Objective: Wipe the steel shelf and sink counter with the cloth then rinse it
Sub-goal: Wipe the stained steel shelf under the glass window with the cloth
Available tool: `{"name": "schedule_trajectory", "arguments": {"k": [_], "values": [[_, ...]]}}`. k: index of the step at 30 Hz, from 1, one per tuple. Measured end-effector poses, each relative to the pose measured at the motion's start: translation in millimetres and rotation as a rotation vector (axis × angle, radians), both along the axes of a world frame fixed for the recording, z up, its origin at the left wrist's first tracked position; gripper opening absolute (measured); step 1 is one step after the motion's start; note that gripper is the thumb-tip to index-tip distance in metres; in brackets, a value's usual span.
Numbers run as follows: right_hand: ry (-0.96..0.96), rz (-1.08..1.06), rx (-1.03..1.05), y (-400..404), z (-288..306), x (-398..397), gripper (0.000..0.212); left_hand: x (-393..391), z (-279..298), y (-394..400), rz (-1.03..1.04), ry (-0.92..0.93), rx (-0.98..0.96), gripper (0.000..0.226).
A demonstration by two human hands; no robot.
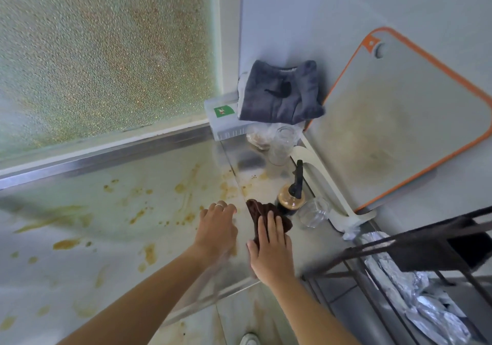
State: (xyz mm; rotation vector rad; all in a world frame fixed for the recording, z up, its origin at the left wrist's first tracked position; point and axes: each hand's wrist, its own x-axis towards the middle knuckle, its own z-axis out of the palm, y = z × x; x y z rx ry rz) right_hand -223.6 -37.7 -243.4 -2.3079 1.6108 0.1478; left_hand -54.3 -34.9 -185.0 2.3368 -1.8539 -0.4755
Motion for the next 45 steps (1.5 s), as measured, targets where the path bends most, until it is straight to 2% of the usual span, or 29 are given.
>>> {"name": "schedule_trajectory", "arguments": {"k": [5,14,21,24,28,33,38,41,43,45], "values": [[-0.052,-0.099,0.053,-30,-12,40,0.071,4,-6,-20,0.104,0.038,-0.025,0.042],[-0.084,-0.067,0.021,-73,-34,68,0.086,21,-21,-38,0.218,-0.028,-0.029,0.039],[-0.044,0.029,0.089,-150,-29,101,0.076,40,-30,-37,0.238,-0.008,-0.093,0.036],[-0.024,0.054,0.145,-165,-20,105,0.067,47,-30,-29,0.213,-0.064,-0.076,0.032],[-0.046,0.066,0.170,-155,-3,95,0.058,55,-31,-14,0.059,-0.228,0.035,0.035],[-0.024,0.081,0.033,-107,13,68,0.055,57,-27,-2,-0.032,-0.260,0.069,0.037],[-0.006,-0.042,-0.066,-44,28,38,0.041,50,-19,9,-0.059,-0.196,0.070,0.039],[0.023,-0.174,0.000,-19,30,26,0.049,50,-13,14,-0.106,-0.159,0.080,0.043],[-0.020,-0.224,-0.105,-13,32,25,0.047,53,-10,12,-0.109,-0.143,0.083,0.045],[-0.042,-0.186,-0.228,-12,24,30,0.047,56,-11,2,-0.099,-0.134,0.049,0.047]]}}
